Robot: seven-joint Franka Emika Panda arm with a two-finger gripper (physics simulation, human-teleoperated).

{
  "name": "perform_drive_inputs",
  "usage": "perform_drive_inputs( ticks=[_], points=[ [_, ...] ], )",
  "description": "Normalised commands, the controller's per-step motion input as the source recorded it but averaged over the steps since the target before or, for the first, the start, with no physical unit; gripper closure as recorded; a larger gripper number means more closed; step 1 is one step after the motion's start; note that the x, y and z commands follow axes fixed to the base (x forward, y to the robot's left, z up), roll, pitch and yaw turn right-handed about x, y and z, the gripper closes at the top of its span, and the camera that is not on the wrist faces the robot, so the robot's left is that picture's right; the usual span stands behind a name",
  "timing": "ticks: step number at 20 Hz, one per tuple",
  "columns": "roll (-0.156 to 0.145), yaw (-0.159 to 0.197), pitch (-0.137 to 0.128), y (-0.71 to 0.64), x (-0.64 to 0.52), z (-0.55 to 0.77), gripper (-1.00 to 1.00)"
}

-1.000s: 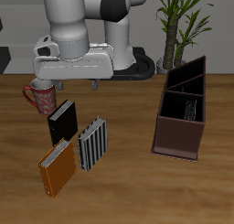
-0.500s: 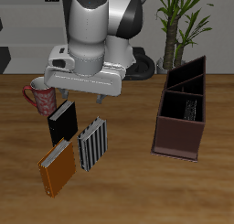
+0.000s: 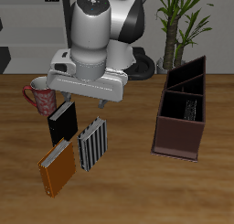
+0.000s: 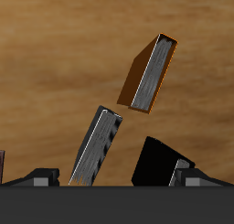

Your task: Place the left striped book into the left desk caddy's right compartment and place the right striped book into the left desk caddy's right compartment and place the orange book into the left desk caddy's left compartment

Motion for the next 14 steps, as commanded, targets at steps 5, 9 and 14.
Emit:
perform_drive_inputs(
  ticks=[5, 9, 14],
  points=[
    [-0.005, -0.036, -0.004, -0.03, 0.07, -0.21, -1.0],
    [0.035, -0.068, -0.03, 0.1, 0.09, -0.24, -1.0],
    [0.014, -0.023, 0.007, 0.05, 0.11, -0.37, -1.0]
  ],
)
